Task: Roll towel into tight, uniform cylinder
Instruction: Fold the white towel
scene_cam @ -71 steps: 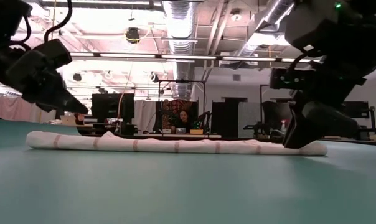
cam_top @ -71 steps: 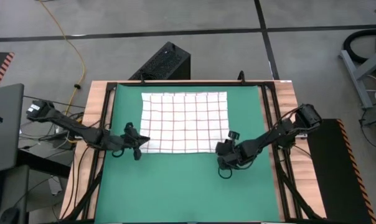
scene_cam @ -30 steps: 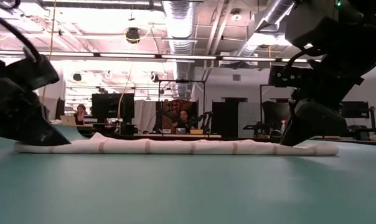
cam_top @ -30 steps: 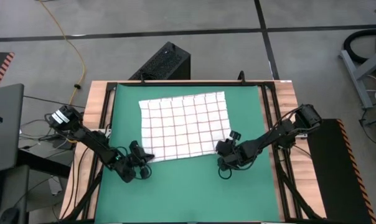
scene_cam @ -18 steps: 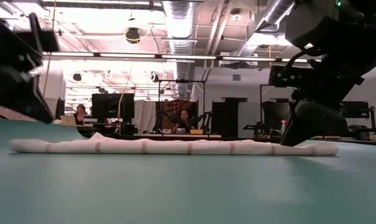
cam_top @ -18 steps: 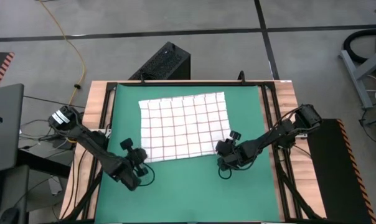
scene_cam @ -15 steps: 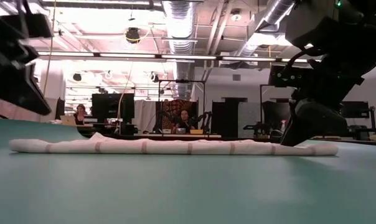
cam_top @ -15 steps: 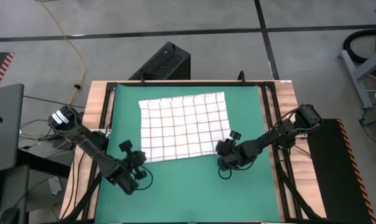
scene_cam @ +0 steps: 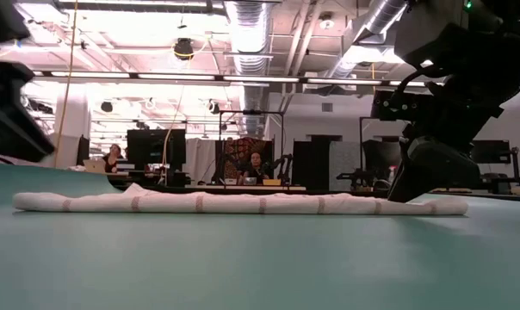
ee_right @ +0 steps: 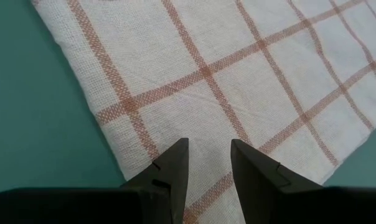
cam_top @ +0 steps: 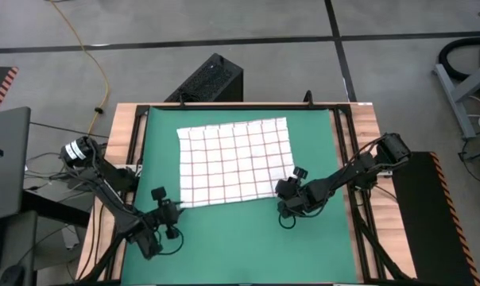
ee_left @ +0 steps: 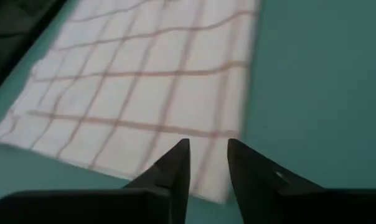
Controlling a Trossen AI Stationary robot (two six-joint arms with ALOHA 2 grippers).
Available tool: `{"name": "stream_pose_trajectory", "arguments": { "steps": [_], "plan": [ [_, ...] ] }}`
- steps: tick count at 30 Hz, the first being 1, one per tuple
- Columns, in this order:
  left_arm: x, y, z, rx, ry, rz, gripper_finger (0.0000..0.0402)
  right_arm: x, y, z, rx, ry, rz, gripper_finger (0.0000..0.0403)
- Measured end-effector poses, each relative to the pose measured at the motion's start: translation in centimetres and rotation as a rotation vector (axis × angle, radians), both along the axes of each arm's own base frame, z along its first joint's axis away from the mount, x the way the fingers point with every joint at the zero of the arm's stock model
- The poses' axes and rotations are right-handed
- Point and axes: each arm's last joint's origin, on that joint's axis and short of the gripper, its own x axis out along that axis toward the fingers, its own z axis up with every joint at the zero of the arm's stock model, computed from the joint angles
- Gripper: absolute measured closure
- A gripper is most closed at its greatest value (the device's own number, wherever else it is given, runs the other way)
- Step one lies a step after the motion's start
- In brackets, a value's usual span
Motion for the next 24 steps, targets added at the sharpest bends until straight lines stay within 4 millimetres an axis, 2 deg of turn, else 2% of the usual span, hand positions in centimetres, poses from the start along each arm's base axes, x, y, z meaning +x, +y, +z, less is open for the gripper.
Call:
{"name": "stream_pose_trajectory", "arguments": {
  "steps": [3,9,24],
  "plan": [
    [0.7,0.8,-0.8,-0.049,0.059,0.023,0.0289,0.0,0.0,0.0,0.002,0.001,0.001,0.0262],
    [1.2,1.2,-1.7,-0.158,0.106,0.022,0.0292,0.0,0.0,0.0,0.004,0.002,0.001,0.0262],
    [-0.3,2.4,-3.3,-0.203,0.162,0.078,0.0335,-0.1,0.4,0.0,-0.009,0.012,0.039,0.0262]
  ]
}}
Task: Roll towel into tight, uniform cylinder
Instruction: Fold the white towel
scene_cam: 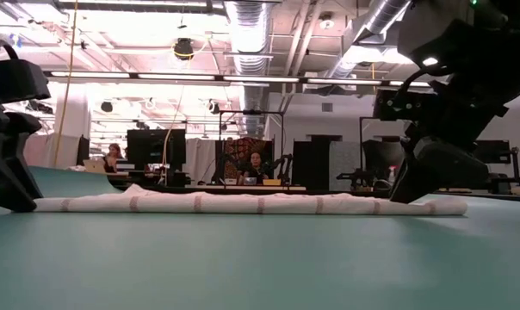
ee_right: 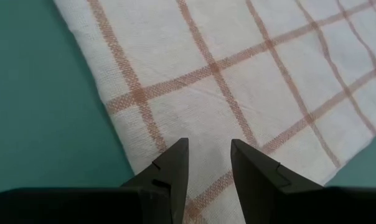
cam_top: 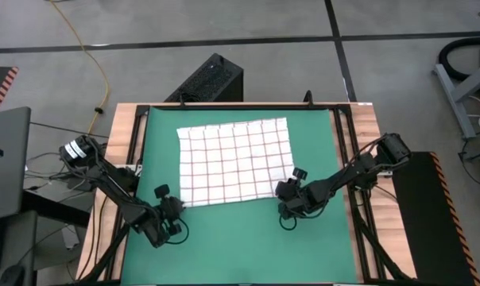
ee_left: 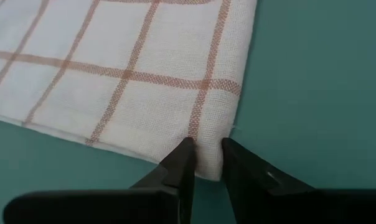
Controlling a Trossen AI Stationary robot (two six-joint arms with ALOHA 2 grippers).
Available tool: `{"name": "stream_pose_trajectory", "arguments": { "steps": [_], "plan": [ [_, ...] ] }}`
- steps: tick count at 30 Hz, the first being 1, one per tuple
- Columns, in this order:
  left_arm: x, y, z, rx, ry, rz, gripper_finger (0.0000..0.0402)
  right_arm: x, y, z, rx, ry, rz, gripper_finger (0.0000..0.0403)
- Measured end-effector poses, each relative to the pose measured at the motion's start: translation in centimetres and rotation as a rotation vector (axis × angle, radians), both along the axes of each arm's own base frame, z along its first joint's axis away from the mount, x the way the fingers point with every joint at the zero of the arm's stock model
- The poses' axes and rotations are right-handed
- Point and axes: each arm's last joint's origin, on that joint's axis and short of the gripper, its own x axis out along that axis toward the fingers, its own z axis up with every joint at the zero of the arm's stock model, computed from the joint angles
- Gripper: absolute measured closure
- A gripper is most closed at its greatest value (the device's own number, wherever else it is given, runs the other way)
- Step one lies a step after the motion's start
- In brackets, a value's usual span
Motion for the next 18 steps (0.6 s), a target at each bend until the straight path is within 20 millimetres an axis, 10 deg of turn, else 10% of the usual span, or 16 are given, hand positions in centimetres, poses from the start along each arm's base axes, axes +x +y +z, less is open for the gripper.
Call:
{"name": "stream_pose_trajectory", "arguments": {
  "steps": [18],
  "plan": [
    [0.1,-0.2,1.6,0.039,0.148,0.052,0.0400,-0.1,1.7,1.2,-0.052,-0.055,-0.020,0.0273]
  ]
}}
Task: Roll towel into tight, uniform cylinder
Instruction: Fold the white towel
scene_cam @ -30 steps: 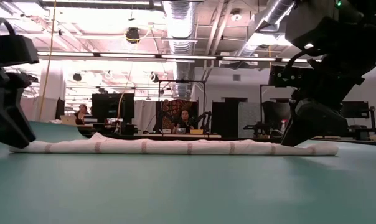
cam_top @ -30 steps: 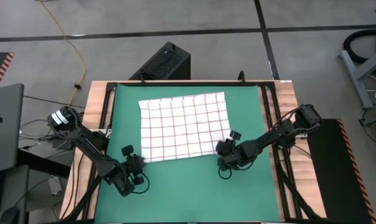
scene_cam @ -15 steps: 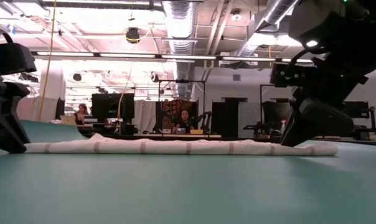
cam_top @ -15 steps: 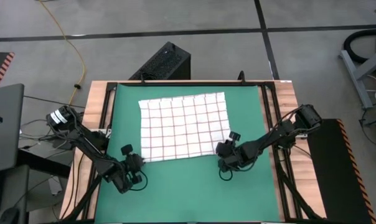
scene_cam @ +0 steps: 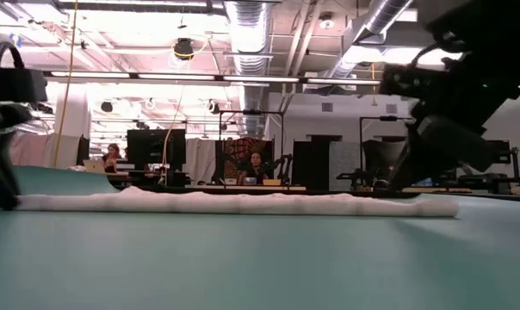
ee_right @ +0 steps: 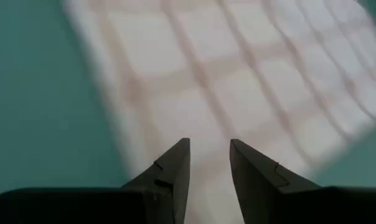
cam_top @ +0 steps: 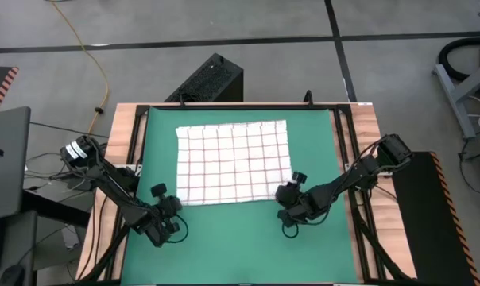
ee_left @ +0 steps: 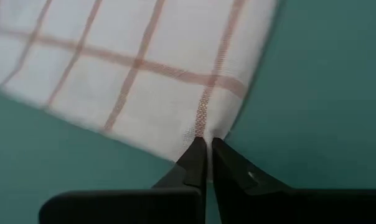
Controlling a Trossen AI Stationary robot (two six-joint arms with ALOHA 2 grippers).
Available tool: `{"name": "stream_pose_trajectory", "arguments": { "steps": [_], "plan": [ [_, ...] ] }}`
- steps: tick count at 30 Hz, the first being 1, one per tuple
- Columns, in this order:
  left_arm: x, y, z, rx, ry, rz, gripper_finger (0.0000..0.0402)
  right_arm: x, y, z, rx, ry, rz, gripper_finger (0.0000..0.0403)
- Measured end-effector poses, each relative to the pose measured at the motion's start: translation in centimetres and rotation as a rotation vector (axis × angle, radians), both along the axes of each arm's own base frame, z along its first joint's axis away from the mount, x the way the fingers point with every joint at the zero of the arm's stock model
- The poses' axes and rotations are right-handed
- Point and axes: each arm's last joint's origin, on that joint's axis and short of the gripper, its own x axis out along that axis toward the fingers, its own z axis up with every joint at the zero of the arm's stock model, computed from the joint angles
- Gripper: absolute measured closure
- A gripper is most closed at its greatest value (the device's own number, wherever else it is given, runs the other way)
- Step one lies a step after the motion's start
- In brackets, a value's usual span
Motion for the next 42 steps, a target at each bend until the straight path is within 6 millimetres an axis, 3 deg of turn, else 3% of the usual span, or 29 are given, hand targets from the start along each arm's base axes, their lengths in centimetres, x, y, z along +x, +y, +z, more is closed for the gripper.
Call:
{"name": "stream_pose_trajectory", "arguments": {
  "steps": [5,12,23,31,38,42],
  "plan": [
    [0.3,-0.3,2.0,0.055,0.059,0.027,0.0401,-0.6,0.0,-0.1,0.013,-0.004,-0.062,0.0295],
    [0.2,-0.2,2.8,0.110,0.080,0.026,0.0401,1.2,2.3,0.5,0.028,-0.191,0.099,0.0317],
    [0.0,0.0,2.9,0.132,0.087,0.035,0.0401,8.5,1.4,-1.9,-0.083,-0.479,0.357,0.0364],
    [0.0,0.0,2.9,0.137,0.094,0.029,0.0401,11.9,0.1,-3.3,-0.015,-0.477,0.466,0.0387],
    [-0.2,0.2,3.0,0.153,0.123,0.029,0.0401,12.4,-0.1,-6.2,0.055,-0.432,0.452,0.0384],
    [-0.2,0.3,3.7,0.191,0.151,0.025,0.0401,12.4,-0.1,-6.5,0.064,-0.422,0.441,0.0384]
  ]
}}
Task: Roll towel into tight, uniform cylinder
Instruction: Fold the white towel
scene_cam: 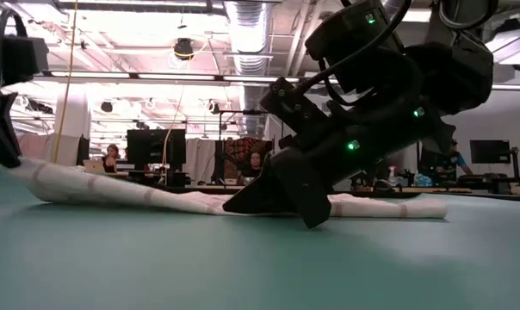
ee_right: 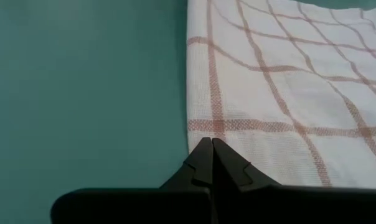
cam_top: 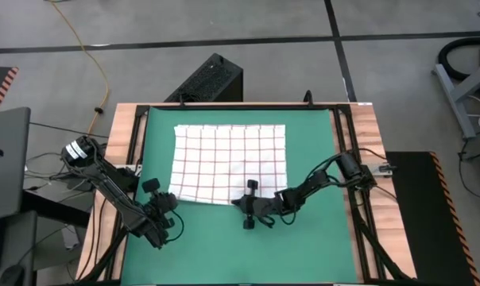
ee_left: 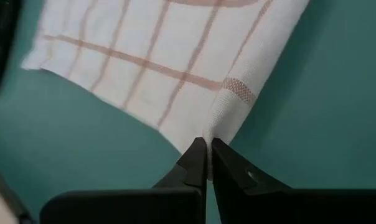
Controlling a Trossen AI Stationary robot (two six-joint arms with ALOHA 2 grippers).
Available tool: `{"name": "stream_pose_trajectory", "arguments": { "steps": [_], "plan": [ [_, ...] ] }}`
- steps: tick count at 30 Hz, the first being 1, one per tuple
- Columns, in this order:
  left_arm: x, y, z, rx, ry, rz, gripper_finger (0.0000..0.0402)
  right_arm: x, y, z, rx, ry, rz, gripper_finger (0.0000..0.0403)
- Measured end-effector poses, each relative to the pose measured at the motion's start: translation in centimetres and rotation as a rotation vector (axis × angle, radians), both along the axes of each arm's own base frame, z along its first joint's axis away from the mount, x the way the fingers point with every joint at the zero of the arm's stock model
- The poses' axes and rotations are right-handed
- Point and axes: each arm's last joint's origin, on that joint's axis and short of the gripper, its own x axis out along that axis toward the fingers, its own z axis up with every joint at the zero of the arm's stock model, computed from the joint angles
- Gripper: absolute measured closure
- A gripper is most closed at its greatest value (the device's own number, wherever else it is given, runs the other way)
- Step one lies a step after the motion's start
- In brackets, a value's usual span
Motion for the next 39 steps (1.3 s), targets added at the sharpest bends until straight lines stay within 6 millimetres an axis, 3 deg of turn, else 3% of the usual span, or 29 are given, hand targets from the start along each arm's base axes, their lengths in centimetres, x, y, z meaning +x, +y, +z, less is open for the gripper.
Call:
{"name": "stream_pose_trajectory", "arguments": {
  "steps": [8,24,32,35,39],
  "plan": [
    [1.1,0.3,3.8,0.184,-0.010,-0.041,0.0401,1.0,-0.4,0.6,0.034,-0.009,0.035,0.0385],
    [6.4,0.8,9.7,0.395,-0.177,-0.218,0.0401,2.8,-1.5,1.6,0.065,0.020,0.083,0.0385],
    [9.3,0.0,10.3,0.314,-0.218,-0.330,0.0401,3.5,-2.0,1.0,0.091,0.012,0.094,0.0385],
    [10.0,-0.2,10.4,0.296,-0.201,-0.393,0.0401,4.8,-1.4,0.2,0.118,0.012,0.153,0.0385],
    [10.2,0.2,10.4,0.324,-0.172,-0.405,0.0401,5.8,0.1,1.0,0.074,-0.007,0.180,0.0385]
  ]
}}
